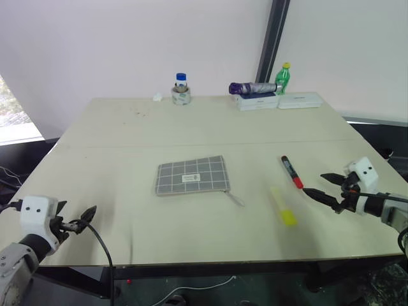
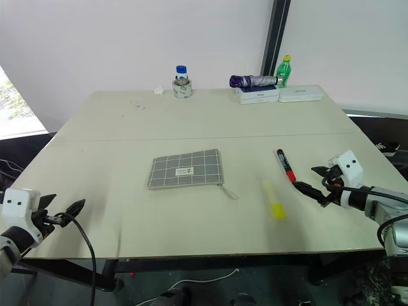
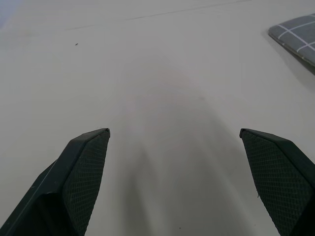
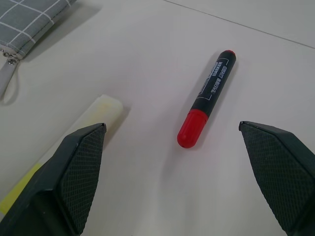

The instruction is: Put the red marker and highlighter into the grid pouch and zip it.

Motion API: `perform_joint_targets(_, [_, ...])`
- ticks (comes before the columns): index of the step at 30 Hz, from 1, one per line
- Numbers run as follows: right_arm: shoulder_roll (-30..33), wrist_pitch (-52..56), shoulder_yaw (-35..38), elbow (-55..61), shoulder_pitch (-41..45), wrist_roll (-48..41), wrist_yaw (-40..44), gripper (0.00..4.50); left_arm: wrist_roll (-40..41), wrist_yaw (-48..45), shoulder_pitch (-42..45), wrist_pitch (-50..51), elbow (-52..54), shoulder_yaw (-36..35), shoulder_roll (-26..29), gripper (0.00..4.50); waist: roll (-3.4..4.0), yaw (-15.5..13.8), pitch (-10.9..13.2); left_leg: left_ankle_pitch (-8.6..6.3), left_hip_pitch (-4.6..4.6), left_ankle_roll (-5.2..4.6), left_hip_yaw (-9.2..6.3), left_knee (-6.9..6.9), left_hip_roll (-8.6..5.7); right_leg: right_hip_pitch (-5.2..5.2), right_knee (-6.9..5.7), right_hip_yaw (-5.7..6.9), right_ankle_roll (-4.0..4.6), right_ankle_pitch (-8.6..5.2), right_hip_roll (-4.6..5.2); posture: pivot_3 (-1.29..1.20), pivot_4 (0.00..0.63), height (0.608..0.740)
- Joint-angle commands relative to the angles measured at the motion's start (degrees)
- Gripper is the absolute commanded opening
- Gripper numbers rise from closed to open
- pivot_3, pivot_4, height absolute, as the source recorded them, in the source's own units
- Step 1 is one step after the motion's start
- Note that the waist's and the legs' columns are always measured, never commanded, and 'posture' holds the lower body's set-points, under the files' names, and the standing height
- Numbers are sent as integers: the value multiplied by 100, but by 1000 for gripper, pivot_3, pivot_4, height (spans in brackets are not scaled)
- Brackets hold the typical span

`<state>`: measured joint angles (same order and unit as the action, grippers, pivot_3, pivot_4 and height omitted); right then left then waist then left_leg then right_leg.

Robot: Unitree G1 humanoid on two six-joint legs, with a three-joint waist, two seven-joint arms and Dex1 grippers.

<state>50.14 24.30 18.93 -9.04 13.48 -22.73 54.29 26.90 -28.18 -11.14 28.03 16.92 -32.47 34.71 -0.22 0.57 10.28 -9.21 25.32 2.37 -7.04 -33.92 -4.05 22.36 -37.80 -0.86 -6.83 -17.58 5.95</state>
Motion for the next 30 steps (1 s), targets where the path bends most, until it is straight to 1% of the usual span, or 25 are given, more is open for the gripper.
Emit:
perform_joint_targets(1, [23,-123,82,74,76,-33,-5,4500,57,0,38,-73,142,-151,37,4457,0,2,0,0,0,0,1,0,0,0,0,0,0,0,0,0,150,740])
perform_joint_targets(5, [11,-153,57,67,118,-17,-27,4500,64,52,145,-86,99,-118,-15,4457,0,2,0,0,0,-1,4,0,0,0,0,-2,0,0,0,0,150,740])
perform_joint_targets(9, [-37,-135,-8,168,236,-15,-136,4500,-124,87,215,-211,102,62,-24,4457,0,3,0,-1,-1,-2,7,0,0,1,0,-4,0,0,0,0,150,740])
perform_joint_targets(12, [-213,23,-309,555,563,-56,-262,4500,-360,152,377,-464,135,246,-14,4457,0,12,0,-1,-1,-2,9,0,0,1,0,-5,-1,1,0,0,150,740])
perform_joint_targets(16, [-610,318,-755,1130,993,-121,-492,4500,-808,126,504,-858,56,593,72,4457,0,21,0,-1,-2,-2,19,0,8,7,0,-14,-1,1,-5,0,150,740])
perform_joint_targets(19, [-823,466,-1132,1402,1181,93,-757,3668,-1116,-25,655,-1196,-161,864,224,4500,0,-1,0,-5,0,-8,21,1,4,11,0,-18,-3,3,-3,0,150,740])
perform_joint_targets(20, [-925,553,-1340,1482,1260,242,-929,3102,-1328,-86,740,-1401,-295,1048,314,4500,-2,-12,0,-7,1,-11,22,1,1,11,0,-19,-4,3,-1,0,150,740])
perform_joint_targets(21, [-1018,625,-1508,1543,1328,355,-1070,2636,-1496,-124,827,-1567,-428,1202,383,4500,-2,-21,0,-7,1,-11,22,0,0,11,0,-19,-4,3,-1,0,150,740])
perform_joint_targets(23, [-1218,829,-1710,1609,1466,464,-1325,1598,-1714,-198,1004,-1845,-683,1420,476,4500,-2,-25,0,-7,2,-11,21,0,-1,11,0,-19,-3,3,0,0,150,740])
perform_joint_targets(24, [-1327,955,-1786,1621,1540,502,-1456,1004,-1812,-229,1095,-1971,-815,1514,516,4500,-2,-19,0,-7,2,-11,22,0,-1,11,1,-19,-3,3,0,0,150,740])
perform_joint_targets(26, [-1603,1212,-2015,1573,1711,687,-1818,19,-2173,-307,1299,-2372,-1163,1810,661,4500,-1,2,0,-7,2,-11,23,0,-1,14,0,-22,-4,3,0,0,150,740])
perform_joint_targets(30, [-2098,1421,-2399,1262,1978,1188,-2482,19,-2791,-396,1751,-3230,-1945,2360,883,4500,-1,22,0,-6,2,-11,23,4,0,25,-5,-25,-19,12,-5,0,150,740])
